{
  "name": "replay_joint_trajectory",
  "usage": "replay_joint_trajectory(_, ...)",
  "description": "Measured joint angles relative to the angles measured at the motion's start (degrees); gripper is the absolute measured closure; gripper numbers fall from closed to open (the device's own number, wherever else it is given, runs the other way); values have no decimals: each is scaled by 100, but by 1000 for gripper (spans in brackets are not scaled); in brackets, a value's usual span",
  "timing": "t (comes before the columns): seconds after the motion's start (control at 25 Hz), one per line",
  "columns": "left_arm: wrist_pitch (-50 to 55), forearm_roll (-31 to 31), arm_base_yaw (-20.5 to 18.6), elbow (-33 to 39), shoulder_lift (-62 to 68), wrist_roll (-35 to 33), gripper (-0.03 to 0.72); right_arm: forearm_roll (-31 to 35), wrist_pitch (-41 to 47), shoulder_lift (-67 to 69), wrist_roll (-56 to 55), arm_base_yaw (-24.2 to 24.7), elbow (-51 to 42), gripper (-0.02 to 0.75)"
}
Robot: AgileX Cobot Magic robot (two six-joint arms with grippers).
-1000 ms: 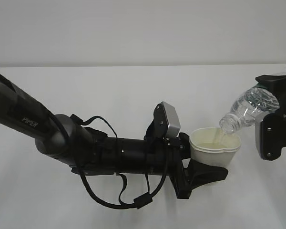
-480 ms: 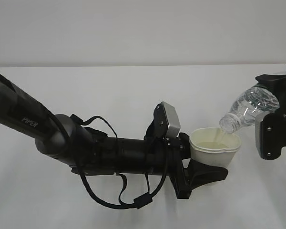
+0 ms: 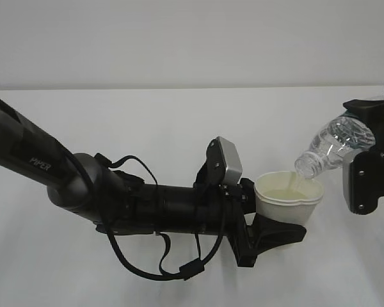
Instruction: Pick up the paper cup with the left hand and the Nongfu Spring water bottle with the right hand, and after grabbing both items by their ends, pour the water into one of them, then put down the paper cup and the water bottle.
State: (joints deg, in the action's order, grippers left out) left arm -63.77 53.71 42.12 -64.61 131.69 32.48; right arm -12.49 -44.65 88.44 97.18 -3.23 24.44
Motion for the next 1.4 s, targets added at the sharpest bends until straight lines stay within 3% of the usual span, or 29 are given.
replay_joint_trajectory(1.4, 35, 3, 0, 0, 0, 0, 253, 0, -11, 0, 121, 0, 0, 288)
